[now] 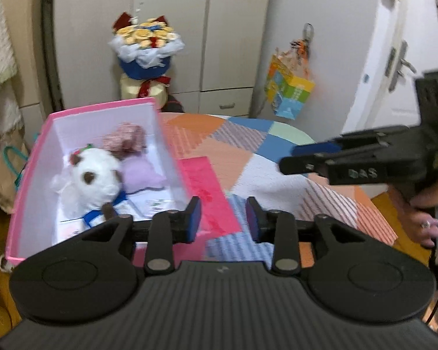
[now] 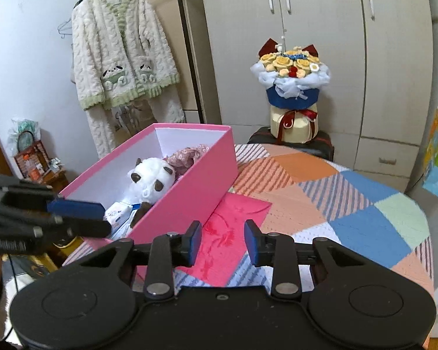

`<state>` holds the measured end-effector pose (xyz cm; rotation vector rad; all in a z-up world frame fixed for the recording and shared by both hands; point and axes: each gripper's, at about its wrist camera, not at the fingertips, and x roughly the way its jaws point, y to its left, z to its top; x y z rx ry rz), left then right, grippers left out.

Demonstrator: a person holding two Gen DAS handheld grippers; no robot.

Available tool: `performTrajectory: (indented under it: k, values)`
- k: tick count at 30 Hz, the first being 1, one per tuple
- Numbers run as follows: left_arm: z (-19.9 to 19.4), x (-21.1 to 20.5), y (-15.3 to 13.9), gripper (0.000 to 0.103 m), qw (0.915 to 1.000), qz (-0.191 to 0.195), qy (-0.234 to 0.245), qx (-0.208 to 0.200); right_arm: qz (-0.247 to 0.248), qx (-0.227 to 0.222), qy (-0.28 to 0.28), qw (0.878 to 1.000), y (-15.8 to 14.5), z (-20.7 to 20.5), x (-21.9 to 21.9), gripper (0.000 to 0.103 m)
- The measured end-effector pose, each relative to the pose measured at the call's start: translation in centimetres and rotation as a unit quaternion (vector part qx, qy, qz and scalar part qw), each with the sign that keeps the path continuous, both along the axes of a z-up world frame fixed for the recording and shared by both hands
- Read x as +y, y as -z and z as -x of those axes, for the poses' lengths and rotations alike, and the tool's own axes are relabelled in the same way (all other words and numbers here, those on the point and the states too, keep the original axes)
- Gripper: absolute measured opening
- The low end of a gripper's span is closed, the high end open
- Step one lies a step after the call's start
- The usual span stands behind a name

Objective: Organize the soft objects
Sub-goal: 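Move the right gripper to the red envelope and grasp its edge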

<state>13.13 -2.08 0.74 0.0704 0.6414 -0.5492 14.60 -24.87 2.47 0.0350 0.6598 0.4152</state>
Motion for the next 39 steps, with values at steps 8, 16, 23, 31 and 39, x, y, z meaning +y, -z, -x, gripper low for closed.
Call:
performTrajectory:
  k: [8,16,23,31,39]
  values:
    - [1.3,-6.3,2.9,0.041,0.9997,-0.025,0.004,0.003,-0.030,0.048,-0.014,0.998,2.5,-2.1,-3.2,0.039]
    - [-1.9,-9.8,7.1,0.045,0.9955,-0.050,-0.079,0.013,-0.011,0.055,-0.075,0.996,5.5,-7.3,-3.7,0.039]
    - [-3.6,-10.9,9.4,0.047,0.9871,-0.056,-0.149,0.019,-0.001,0.060,-0.149,0.987,6.8,-13.2,-2.1,0.046]
    - [-3.7,-11.1,10.8,0.047,0.9745,-0.059,-0.216,0.015,0.026,0.074,-0.223,0.972,8.7,-19.9,1.2,0.047]
    - [-3.1,-10.3,11.5,0.050,0.9680,-0.032,-0.242,0.059,0.025,0.117,-0.260,0.958,11.0,-24.4,1.6,0.051]
